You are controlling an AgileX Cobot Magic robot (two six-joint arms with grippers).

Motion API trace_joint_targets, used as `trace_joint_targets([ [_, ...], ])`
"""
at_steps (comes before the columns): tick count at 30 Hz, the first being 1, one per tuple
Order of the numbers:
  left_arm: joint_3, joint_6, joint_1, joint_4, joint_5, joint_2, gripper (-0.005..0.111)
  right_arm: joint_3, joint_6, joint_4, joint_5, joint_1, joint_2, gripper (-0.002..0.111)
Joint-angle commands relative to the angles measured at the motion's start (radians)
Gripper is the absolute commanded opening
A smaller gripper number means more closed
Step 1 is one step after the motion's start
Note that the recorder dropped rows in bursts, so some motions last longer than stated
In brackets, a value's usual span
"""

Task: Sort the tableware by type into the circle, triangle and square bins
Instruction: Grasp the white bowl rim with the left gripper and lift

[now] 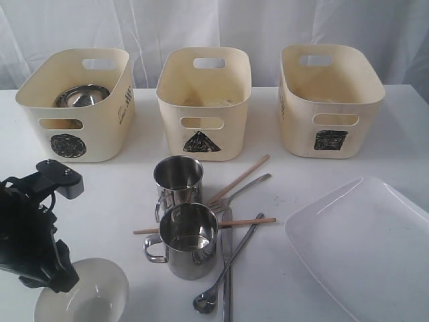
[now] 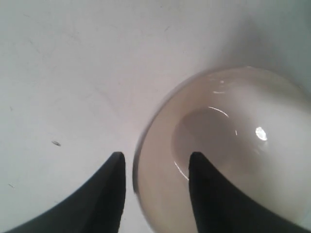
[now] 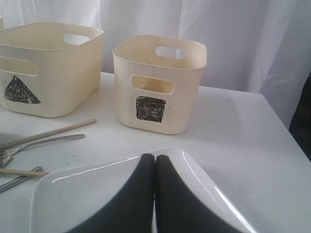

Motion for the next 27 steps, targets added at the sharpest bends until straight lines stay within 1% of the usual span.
trace_joint_targets([
  [1, 0.010, 0.009, -0.006, -0.024, 0.013, -0.004, 0.047, 0.002, 0.000, 0.002, -0.006, 0.000, 0.002, 0.000],
  [7, 0.010, 0.011, -0.006, -0.027, 0.013, -0.002, 0.047, 0.002, 0.000, 0.002, -0.006, 0.000, 0.002, 0.000],
  [13, 0.010, 0.016, -0.006, -0.050, 0.011, 0.042, 0.047, 0.002, 0.000, 0.002, -0.006, 0.000, 0.002, 0.000],
  [24, 0.010, 0.016, -0.006, -0.050, 0.009, 0.042, 0.047, 0.002, 0.000, 0.002, -0.006, 0.000, 0.002, 0.000],
  [26, 0.010, 0.009, -0.006, -0.050, 0.008, 0.042, 0.046, 0.002, 0.000, 0.002, -0.006, 0.000, 0.002, 0.000],
  [27, 0.010, 0.006, -0.006, -0.050, 0.010, 0.042, 0.043, 0.002, 0.000, 0.002, -0.006, 0.000, 0.002, 0.000],
])
